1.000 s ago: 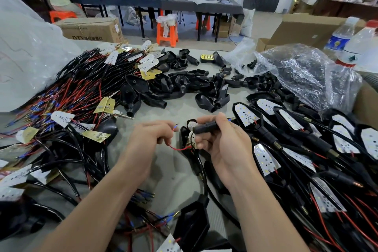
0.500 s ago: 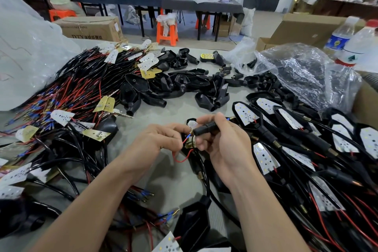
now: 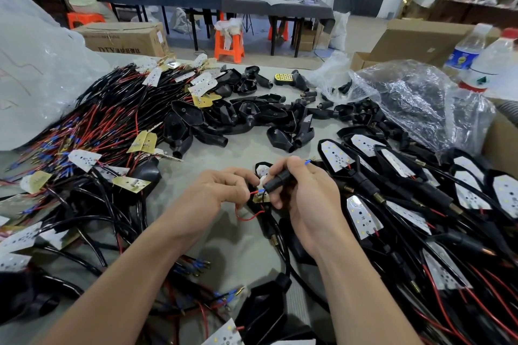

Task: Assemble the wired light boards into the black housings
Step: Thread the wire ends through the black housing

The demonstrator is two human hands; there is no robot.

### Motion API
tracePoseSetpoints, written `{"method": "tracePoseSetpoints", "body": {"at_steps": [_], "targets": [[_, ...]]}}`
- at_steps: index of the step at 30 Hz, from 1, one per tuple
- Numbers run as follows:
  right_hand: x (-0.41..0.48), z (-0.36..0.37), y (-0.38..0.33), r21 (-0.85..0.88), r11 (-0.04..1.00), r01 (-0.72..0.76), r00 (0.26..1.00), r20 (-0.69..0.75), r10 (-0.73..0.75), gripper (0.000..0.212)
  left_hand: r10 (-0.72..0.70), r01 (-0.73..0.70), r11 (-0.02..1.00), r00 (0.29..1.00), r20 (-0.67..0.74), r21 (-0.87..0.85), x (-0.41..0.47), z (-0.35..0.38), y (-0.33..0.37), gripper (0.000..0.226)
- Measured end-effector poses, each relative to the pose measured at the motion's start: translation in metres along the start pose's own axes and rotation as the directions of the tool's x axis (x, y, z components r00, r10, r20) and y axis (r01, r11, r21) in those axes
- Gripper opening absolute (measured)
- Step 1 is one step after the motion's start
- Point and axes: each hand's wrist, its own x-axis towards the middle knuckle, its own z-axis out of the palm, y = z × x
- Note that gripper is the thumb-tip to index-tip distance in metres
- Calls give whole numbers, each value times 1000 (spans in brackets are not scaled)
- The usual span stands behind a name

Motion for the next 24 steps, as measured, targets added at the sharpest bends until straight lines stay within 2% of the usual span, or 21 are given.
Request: {"method": "tracePoseSetpoints", "body": {"at_steps": [5,9,11,13,15,17,20,24], "targets": [[2,-1,0,28,999,15,1000,23,-16,37,64,-58,992,997,-47,114,0,3,-3,37],[2,-2,1,87,996,-27,998,56,22,38,88,-69,978,992,-89,196,2,4,-4,24],[1,0,2,47,998,-31,997,70,28,36,113,-95,970,991,-68,226,0,7,-3,17],[1,3,3,-24,999,-25,996,82,27,35,127,-114,972,991,-48,207,0,9,-5,16],[1,5,4,-32,999,-17,998,64,19,36,101,-85,983,991,-93,166,3,8,-8,12],[2,5,3,26,1000,-8,1000,20,7,37,83,-71,994,986,-145,88,6,4,-9,11],[3,3,1,123,992,25,999,-48,-19,38,105,-105,994,988,-117,9,7,-1,-7,12],[3,2,1,150,988,23,999,-40,-17,38,66,-76,996,980,-189,-42,5,0,-6,13]]}}
